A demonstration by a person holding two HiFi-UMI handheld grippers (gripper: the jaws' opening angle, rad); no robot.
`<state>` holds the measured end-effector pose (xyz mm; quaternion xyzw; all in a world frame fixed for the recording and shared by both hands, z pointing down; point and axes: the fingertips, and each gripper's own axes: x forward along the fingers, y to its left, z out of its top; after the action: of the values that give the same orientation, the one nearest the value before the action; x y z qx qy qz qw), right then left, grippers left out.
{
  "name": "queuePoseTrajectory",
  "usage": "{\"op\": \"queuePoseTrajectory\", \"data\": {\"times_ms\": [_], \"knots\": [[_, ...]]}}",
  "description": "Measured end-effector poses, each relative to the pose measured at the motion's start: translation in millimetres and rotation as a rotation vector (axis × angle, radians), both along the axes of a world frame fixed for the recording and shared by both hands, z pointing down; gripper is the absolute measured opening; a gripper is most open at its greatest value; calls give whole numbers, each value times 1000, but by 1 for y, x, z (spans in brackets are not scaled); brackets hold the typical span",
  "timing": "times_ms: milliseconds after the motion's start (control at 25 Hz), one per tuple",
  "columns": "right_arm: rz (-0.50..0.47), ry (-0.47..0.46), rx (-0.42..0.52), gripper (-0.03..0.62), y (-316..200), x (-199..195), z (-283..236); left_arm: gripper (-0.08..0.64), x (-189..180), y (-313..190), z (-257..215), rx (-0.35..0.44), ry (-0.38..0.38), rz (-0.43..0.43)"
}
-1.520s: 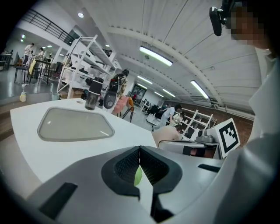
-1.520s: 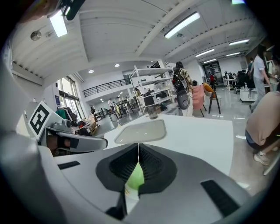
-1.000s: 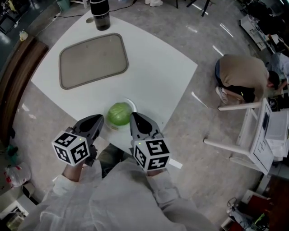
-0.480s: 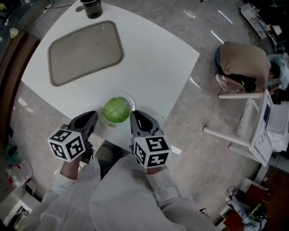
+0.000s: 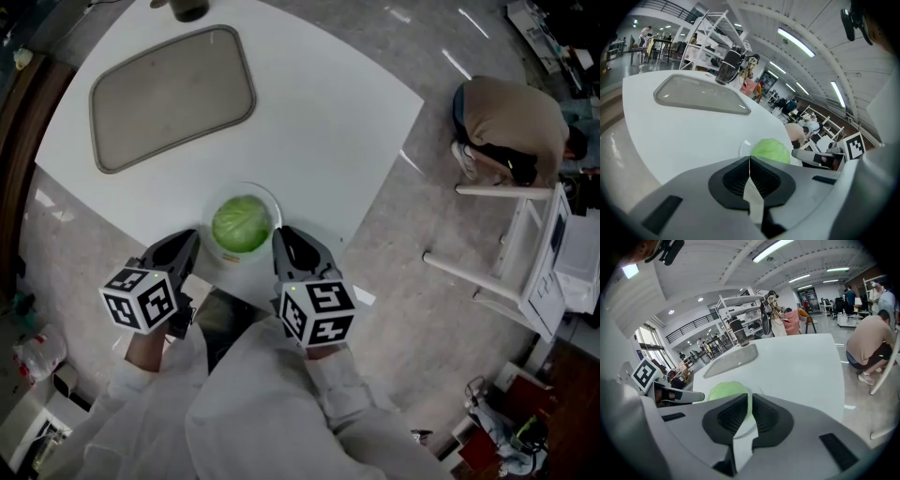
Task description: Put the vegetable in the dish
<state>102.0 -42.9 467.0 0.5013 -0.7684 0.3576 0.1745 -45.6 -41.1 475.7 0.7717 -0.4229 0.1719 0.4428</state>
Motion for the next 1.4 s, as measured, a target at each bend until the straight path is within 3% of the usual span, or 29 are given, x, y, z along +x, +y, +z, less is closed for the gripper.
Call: {"op": "queuePoseTrajectory", "data": {"times_ms": [360, 480, 680, 880, 1200, 1400], "knots": [[-15, 2, -56, 24, 19, -1, 0, 9, 0, 14, -2, -52, -5, -14], [-27, -8, -93, 97, 27, -3, 1, 11, 1, 19, -7, -62, 3, -19], [-27, -2, -139, 120, 26, 4, 23, 12, 6, 14, 7, -73, 10, -31], [-16, 3, -152, 126, 29, 2, 14, 79, 5, 21, -5, -88, 34, -30], [1, 10, -177, 125, 25, 4, 39, 97, 8, 22, 24, -144, 33, -13], [-4, 5, -176, 124, 30, -3, 22, 97, 6, 28, 7, -141, 16, -8]]}}
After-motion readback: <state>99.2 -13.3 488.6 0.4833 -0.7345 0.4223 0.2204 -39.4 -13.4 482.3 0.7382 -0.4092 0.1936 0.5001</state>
